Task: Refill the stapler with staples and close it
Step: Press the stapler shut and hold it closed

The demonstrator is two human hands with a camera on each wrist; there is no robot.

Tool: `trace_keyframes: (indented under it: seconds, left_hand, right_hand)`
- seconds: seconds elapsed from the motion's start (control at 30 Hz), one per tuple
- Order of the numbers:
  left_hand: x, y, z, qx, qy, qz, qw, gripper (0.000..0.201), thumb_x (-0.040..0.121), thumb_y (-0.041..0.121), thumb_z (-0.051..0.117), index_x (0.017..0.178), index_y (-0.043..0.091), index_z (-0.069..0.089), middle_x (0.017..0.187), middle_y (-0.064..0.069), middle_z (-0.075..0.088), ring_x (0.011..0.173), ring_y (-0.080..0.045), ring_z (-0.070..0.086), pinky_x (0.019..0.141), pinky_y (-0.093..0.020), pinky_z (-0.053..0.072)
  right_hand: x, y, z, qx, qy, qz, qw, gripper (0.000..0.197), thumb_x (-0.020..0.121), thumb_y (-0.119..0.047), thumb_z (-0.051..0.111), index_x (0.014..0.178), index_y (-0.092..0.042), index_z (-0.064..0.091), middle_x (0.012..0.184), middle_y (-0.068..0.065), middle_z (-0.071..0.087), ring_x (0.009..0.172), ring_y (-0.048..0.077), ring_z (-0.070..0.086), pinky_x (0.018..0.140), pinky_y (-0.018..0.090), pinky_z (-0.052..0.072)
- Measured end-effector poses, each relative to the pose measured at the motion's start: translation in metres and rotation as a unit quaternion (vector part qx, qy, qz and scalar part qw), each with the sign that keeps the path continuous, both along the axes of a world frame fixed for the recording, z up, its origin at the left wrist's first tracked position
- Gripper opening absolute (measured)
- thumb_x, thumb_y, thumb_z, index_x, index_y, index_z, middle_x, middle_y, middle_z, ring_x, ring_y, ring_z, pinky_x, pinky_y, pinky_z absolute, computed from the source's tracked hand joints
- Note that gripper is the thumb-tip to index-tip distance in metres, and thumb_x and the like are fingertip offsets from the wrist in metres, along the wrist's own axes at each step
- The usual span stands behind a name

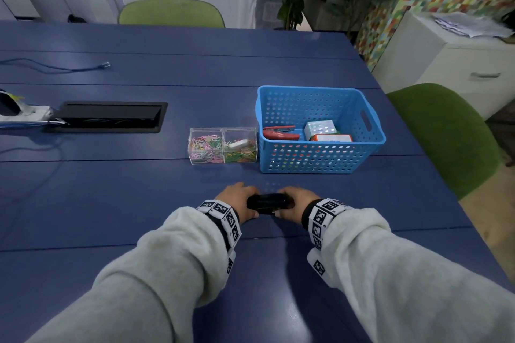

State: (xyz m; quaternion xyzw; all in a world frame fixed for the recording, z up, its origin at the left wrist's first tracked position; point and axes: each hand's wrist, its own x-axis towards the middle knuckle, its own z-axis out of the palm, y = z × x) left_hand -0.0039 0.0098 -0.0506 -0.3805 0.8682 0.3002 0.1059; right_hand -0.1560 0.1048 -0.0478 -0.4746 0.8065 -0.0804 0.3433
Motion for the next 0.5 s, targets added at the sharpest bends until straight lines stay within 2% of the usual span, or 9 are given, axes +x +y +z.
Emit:
trace_keyframes:
  seconds: [0.17, 0.33, 0.5]
  left_hand:
    - [0.004, -0.001, -0.006, -0.039, -0.028, 0.000, 0.999, 0.045, 0.075, 0.027, 0.074, 0.113, 0.011, 0.055, 0.119, -0.015, 0.051, 0.114, -0.033, 0.050, 0.096, -0.039, 0.044]
    - [0.005, -0.002, 0.002, -0.037, -0.010, -0.018, 0.999, 0.035, 0.078, 0.023, 0.070, 0.108, 0.013, 0.054, 0.116, -0.013, 0.060, 0.107, -0.031, 0.056, 0.090, -0.040, 0.047]
    - [0.010, -0.002, 0.015, -0.045, 0.028, -0.031, 0.998, 0.032, 0.078, 0.020, 0.069, 0.106, 0.014, 0.055, 0.112, -0.010, 0.064, 0.105, -0.029, 0.057, 0.087, -0.036, 0.046]
  right_hand:
    - [0.007, 0.001, 0.000, -0.039, -0.050, -0.047, 0.997, 0.036, 0.082, -0.048, 0.060, 0.108, -0.022, 0.063, 0.106, 0.002, 0.069, 0.101, 0.022, 0.063, 0.094, 0.034, 0.049]
    - [0.009, -0.001, 0.001, -0.008, -0.045, -0.043, 0.998, 0.046, 0.084, -0.056, 0.051, 0.098, -0.016, 0.067, 0.090, 0.004, 0.066, 0.095, 0.027, 0.065, 0.088, 0.037, 0.050]
    - [0.003, 0.002, 0.008, -0.012, -0.079, -0.080, 0.994, 0.050, 0.080, -0.059, 0.055, 0.102, -0.016, 0.068, 0.101, 0.004, 0.071, 0.096, 0.021, 0.063, 0.094, 0.034, 0.048]
